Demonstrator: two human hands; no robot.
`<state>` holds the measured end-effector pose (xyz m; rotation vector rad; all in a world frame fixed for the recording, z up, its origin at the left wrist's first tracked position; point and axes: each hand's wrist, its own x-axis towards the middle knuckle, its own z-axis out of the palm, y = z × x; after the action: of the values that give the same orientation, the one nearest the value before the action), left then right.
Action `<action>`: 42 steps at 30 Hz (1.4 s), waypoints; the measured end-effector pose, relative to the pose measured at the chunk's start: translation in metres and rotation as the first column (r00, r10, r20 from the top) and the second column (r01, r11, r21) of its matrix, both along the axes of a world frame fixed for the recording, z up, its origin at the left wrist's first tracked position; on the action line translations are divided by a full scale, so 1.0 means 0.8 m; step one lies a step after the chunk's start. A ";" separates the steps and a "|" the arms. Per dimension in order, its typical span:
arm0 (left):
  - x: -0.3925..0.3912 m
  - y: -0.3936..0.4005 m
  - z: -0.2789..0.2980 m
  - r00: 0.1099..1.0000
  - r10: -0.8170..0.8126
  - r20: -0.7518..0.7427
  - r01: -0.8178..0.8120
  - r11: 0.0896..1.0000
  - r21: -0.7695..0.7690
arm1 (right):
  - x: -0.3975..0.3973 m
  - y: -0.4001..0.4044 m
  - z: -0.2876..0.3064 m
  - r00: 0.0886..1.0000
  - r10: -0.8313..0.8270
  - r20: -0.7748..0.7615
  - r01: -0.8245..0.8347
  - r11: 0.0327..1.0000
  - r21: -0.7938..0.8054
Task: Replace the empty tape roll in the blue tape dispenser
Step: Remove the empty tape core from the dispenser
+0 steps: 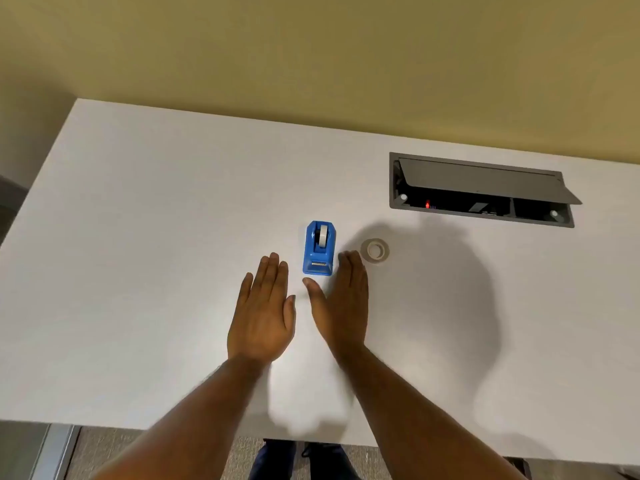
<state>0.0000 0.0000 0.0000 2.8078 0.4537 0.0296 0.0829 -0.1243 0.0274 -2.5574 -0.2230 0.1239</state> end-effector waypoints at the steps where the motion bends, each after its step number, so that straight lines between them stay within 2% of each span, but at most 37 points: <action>1: 0.001 0.000 0.001 1.000 0.004 -0.011 -0.004 1.000 0.009 | 0.003 0.005 0.001 1.000 -0.018 -0.004 0.019 0.999 0.028; 10: 0.000 0.005 -0.013 1.000 0.004 -0.019 -0.004 0.999 0.047 | 0.016 0.023 -0.001 0.995 -0.048 0.089 0.050 0.998 -0.024; 14: 0.000 0.006 -0.009 1.000 -0.008 0.004 0.008 1.000 -0.011 | 0.015 0.025 -0.003 0.992 -0.041 0.118 0.049 0.996 -0.071; 17: 0.008 0.005 -0.001 0.998 0.040 0.048 -0.034 0.993 -0.113 | 0.015 0.024 -0.004 0.990 -0.032 0.135 0.046 0.994 -0.099; 20: 0.034 0.004 0.020 0.983 0.113 0.145 -0.065 0.951 -0.302 | 0.015 0.024 -0.005 0.989 -0.026 0.145 0.038 0.996 -0.079; 23: 0.075 0.003 0.050 0.944 0.149 0.294 -0.005 0.898 -0.439 | 0.016 0.024 -0.007 0.982 -0.042 0.183 0.053 0.997 -0.058; 25: 0.102 0.004 0.066 0.933 0.143 0.329 0.034 0.877 -0.478 | 0.016 0.023 -0.008 0.980 -0.032 0.197 0.041 0.998 -0.045; 28: 0.133 0.012 0.073 0.970 -0.012 0.241 0.120 0.891 -0.438 | 0.016 0.022 -0.010 0.978 -0.011 0.210 0.024 0.998 -0.060; 32: 0.150 0.020 0.079 0.961 -0.219 0.166 0.265 0.898 -0.351 | 0.016 0.021 -0.009 0.978 -0.015 0.209 0.027 0.998 -0.056; 42: 0.157 0.027 0.092 0.965 -0.240 0.111 0.262 0.920 -0.293 | 0.016 0.022 -0.012 0.983 -0.008 0.183 0.025 0.996 -0.090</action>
<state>0.1253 0.0217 0.0739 2.5259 0.0676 0.0059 0.0954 -0.1068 0.0179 -2.6633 -0.2713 -0.1103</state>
